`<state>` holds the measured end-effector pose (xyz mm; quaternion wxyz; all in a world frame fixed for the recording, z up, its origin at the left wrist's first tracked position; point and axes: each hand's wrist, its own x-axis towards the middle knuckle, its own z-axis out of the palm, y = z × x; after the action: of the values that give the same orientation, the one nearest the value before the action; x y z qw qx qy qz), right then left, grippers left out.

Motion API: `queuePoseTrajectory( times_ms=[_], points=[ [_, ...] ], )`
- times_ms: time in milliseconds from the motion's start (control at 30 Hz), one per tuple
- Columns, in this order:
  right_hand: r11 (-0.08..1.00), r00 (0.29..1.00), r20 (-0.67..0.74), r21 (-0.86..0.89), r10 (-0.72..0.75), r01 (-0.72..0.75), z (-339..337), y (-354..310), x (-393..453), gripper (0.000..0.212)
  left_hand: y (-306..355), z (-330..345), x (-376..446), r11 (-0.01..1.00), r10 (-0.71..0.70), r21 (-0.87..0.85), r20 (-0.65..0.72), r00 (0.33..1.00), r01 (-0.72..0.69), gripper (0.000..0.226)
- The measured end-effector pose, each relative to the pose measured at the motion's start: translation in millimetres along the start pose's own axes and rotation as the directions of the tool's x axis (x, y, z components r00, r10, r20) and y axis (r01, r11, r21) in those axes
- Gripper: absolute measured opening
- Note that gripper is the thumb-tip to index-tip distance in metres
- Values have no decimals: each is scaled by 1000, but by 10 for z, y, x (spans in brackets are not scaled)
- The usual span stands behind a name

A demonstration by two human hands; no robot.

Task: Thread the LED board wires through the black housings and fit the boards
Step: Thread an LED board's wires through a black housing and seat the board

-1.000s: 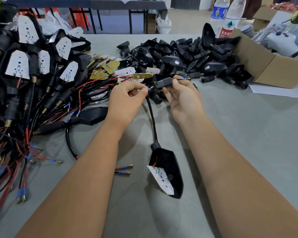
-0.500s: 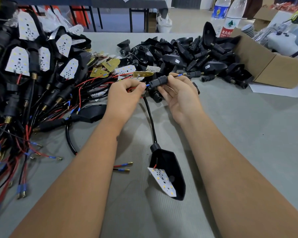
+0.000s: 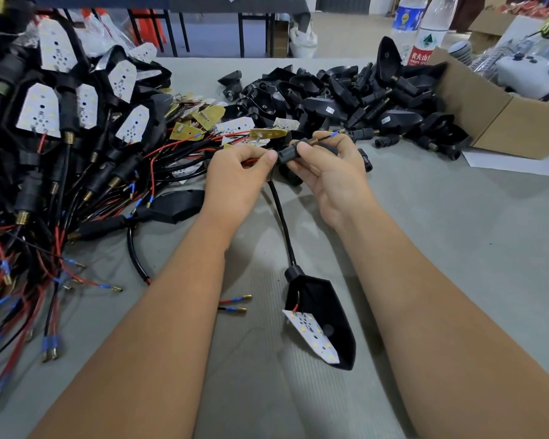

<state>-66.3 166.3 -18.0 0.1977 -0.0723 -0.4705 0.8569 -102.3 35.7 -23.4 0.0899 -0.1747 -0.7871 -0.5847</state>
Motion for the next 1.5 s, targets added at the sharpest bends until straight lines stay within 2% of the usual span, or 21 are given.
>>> queuePoseTrajectory(
  times_ms=[167,233,567,700,800,867,1067,1200,1367,1500],
  points=[
    [999,998,-62,46,-13,16,-40,-6,41,24,0,-13,21,978,-146,-159,-45,988,137,16],
    [996,997,-71,85,-5,11,-55,-17,51,24,-18,-31,32,972,-173,-173,-53,984,161,15],
    [997,998,64,71,29,-34,-14,-12,-2,19,31,27,-21,999,-23,-46,-5,1000,22,14],
    [996,996,82,70,41,-47,-20,-18,-19,18,21,37,-17,993,-59,-99,0,998,59,14],
    [993,996,62,105,56,-62,-10,-38,-23,18,20,43,-32,958,-151,-249,-25,988,140,6],
    [988,997,48,139,64,-70,-14,-56,-23,18,19,36,-28,940,-168,-309,-46,985,146,5],
    [988,996,66,143,58,-67,-13,-23,-31,16,27,63,-10,941,-120,-323,-33,992,103,12],
    [977,998,14,205,60,-61,-16,-27,-15,16,57,99,-19,948,-86,-307,26,996,90,12],
    [972,996,-66,228,65,-48,-46,-55,-1,15,78,122,-47,944,-184,-267,65,981,195,14],
    [986,994,-90,159,60,-45,-58,-78,-2,13,97,105,-63,931,-150,-322,89,985,171,11]
  ],
)
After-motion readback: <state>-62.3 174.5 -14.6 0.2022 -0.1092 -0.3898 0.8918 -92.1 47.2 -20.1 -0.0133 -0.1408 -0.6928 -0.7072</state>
